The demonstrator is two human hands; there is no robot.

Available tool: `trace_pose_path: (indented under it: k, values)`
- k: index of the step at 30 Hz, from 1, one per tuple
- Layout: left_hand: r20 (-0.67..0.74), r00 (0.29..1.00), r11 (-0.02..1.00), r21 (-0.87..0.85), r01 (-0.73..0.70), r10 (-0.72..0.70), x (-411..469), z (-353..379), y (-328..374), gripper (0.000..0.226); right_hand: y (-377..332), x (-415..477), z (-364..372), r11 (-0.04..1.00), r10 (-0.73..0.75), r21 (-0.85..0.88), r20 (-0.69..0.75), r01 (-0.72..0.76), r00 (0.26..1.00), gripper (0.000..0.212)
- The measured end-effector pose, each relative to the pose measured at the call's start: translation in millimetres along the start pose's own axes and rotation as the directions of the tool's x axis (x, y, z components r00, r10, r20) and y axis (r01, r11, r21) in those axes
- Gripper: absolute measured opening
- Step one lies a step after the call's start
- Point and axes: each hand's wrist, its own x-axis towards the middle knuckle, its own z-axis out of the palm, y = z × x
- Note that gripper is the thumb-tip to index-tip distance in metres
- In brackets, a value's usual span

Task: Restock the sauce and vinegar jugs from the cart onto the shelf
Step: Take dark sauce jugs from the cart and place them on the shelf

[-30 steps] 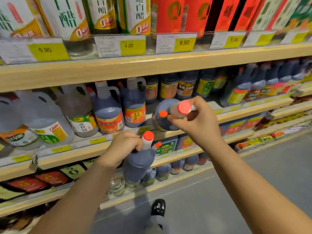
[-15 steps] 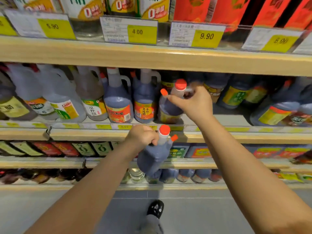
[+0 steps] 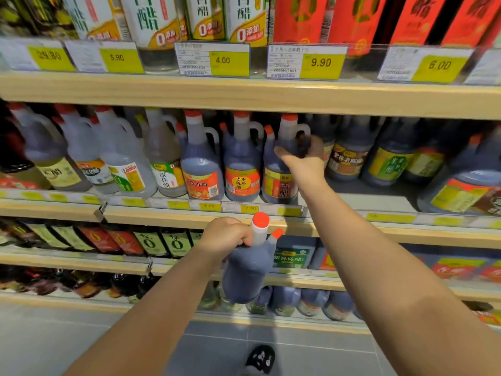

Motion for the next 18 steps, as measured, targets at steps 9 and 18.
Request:
trace_pose_path:
  k: [9,18]
  values:
    - [0.014,1.0,0.992,-0.126,-0.013,0.015,-20,5,29,0.024,15,-40,-48,0.988,0.155,-0.021,0.034,-0.154,0.987,0.058]
    - [0.238,0.943,0.79,-0.518,0.327,-0.234,-61,45,79,0.013,37,-198,-83,0.843,-0.186,-0.495,0.097,0.209,0.978,0.047]
